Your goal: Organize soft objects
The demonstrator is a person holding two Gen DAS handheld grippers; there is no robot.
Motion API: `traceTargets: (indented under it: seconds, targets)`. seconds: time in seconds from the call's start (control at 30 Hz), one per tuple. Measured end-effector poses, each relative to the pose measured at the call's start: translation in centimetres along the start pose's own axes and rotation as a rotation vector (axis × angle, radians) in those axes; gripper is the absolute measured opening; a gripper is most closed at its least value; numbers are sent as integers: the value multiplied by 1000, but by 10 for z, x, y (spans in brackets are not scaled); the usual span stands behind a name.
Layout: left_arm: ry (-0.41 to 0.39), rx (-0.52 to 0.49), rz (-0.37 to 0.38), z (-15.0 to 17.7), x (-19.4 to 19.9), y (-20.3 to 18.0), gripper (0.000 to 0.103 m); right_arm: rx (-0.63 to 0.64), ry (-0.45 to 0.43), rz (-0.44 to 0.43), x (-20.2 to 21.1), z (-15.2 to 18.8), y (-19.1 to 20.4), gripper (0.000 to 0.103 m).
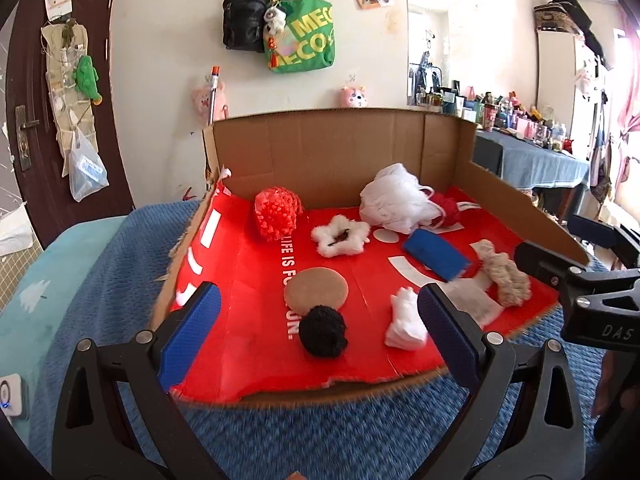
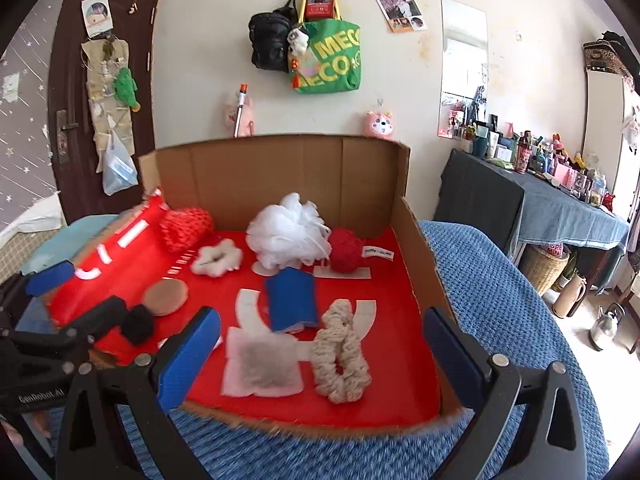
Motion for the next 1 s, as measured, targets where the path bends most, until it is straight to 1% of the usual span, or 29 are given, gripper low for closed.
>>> traceTargets:
  seconds: [0.1,0.17,0.3,0.4,0.5,0.6,0.73,0.83,1.0]
  targets:
    - [-4,19,6,3,18,1,100,6,-25,-7,23,-2,5,103]
    - [14,37,10,7,27,2,100,11,-39,0,38,-1,7,103]
    - [60,50,17,21,39,-1,100,21,-12,14,56,10,9,103]
    - [99,50,40,35,41,-6,100,-1,34,10,61,28,6,103]
    - [153,56,36,51,37,-8,100,-6,94,20,59,46,4,103]
    - [198,64,34,65,29,-9,100,-15,171,40,49,70,0,103]
    - [260,48,26,82,19,-12,100,-40,267,45,34,96,-5,103]
    - [298,42,28,93,14,-16,100,-44,318,61,27,108,-8,103]
    - [349,50,-2,101,9,-14,100,-53,355,74,24,113,-12,103]
Point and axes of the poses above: each gripper's, at about its wrist camera, not at the fingertips, and x roughly against the way its jaws point, y to its left, z to its underside, the point moved 6 cm from there along -x, roughly the way its jaws point, and after that the axes turned 1 degree about -z, right-handed, at the moved point
